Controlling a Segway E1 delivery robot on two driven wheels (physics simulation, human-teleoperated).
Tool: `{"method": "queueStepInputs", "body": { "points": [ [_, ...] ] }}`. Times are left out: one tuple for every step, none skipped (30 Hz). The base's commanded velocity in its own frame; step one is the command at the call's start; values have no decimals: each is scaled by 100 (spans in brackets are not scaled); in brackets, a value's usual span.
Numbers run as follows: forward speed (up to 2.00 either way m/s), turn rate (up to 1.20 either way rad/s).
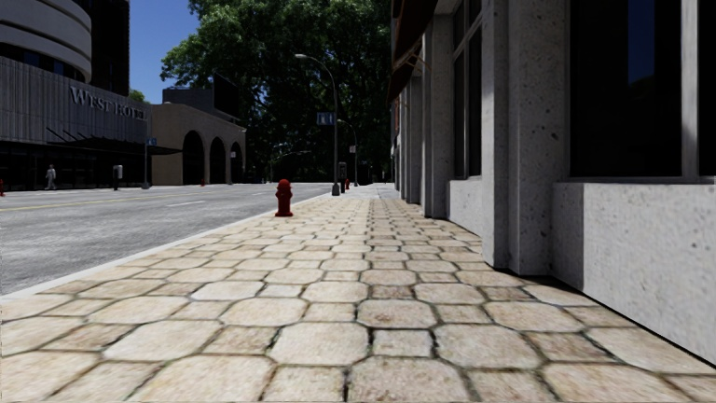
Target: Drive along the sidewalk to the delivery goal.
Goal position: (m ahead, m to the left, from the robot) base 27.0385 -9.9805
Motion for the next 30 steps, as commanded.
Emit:
{"method": "queueStepInputs", "body": {
  "points": [
    [200, 0],
    [200, 0],
    [200, 0],
    [200, 0],
    [200, 0],
    [200, 0],
    [200, 0],
    [200, 0],
    [200, 0],
    [200, 0],
    [200, 0],
    [200, 0],
    [200, 0],
    [200, 0],
    [200, 0],
    [200, 0],
    [200, 0],
    [200, 0],
    [200, 0],
    [200, 0],
    [200, 0],
    [200, 0],
    [200, 0],
    [200, 0],
    [200, 0],
    [200, 0],
    [200, 0],
    [200, 0],
    [200, -14],
    [200, -29]
  ]
}}
